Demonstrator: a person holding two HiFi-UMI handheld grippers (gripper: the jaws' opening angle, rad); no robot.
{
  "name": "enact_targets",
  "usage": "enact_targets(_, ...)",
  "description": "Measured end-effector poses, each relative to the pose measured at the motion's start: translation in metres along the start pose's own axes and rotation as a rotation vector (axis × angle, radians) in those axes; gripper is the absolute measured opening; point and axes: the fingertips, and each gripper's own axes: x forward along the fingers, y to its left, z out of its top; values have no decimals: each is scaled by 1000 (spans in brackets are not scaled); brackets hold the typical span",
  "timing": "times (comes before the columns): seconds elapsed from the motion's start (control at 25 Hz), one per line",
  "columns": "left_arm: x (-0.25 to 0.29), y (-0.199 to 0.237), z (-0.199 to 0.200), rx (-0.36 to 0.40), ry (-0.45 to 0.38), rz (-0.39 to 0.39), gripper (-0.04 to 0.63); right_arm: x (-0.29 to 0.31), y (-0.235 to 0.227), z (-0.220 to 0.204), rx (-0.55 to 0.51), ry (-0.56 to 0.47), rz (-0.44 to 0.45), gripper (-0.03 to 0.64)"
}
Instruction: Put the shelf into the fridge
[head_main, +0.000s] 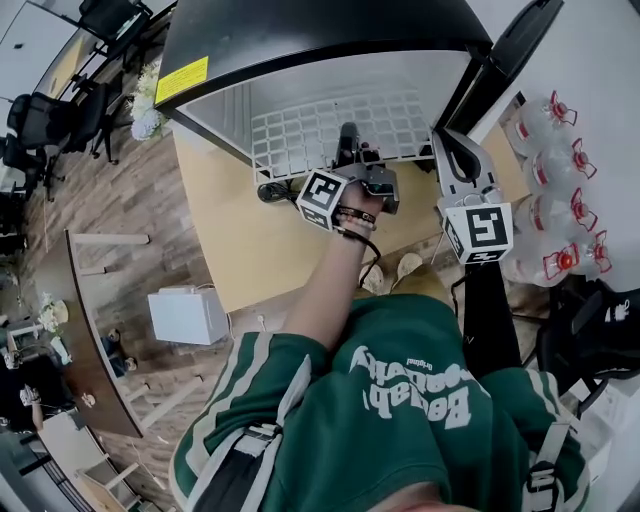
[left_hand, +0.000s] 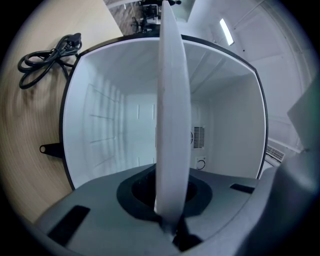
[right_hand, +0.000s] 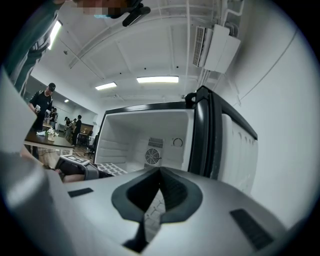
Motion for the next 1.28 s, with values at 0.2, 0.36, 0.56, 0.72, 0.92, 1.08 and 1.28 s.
enact_targets(0.2,11,1,-1,8,-1,7,25,7,-8,0,-8,-7,5,3)
enact_targets(0.36,22,1,1,23,0,11,25,13,-14,-1,-11,-8,21,3)
enact_targets(0.56,30,0,4,41,-1,-1,25,21,-11,-3,-16,-9,51,3)
enact_targets(0.72,33,0,4,42,0,-2,25,27,-5,-6,-18,-6,72,3)
enact_targets(0.92,36,1,6,39,-2,-3,25,30,-1,-5,11,-15,84,3)
enact_targets(1.08,39,1,7,40,-4,-4,25,30,0,-4,30,-21,85,3)
enact_targets(1.28,41,2,8,37,-5,-1,25,28,-1,-5,55,-23,84,3)
